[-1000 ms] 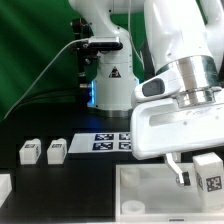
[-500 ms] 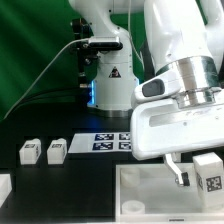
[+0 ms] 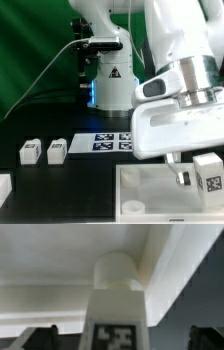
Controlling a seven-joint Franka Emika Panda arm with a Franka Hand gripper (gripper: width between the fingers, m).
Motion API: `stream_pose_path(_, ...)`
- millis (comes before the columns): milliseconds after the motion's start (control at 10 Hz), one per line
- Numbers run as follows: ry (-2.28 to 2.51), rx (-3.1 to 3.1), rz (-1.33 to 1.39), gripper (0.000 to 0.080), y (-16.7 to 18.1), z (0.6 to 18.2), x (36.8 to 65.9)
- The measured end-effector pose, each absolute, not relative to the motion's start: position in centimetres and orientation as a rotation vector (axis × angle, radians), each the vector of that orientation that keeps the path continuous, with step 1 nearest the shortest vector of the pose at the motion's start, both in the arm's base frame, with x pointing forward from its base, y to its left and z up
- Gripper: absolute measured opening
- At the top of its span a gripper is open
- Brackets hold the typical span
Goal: Assemble one leg
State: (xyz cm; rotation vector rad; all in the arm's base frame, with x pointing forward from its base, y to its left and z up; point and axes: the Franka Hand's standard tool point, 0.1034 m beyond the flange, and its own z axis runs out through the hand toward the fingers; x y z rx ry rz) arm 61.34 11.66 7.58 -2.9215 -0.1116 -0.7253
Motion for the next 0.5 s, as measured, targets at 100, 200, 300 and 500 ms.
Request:
stream_pose_path(100,-0.118,-2.934,-0.647,0.0649,11.46,8.82,61.74)
stream_pose_path(200,-0.113,-2.933,-0.656,0.0649,11.13,9.28,62.36)
stream_pose_path(300,-0.111,-2.943,-0.591,0.0649,10.89,9.10,62.32)
stream_pose_path(500,-0.130,-2.955,-0.239,0.0649,11.28,9.64,62.12)
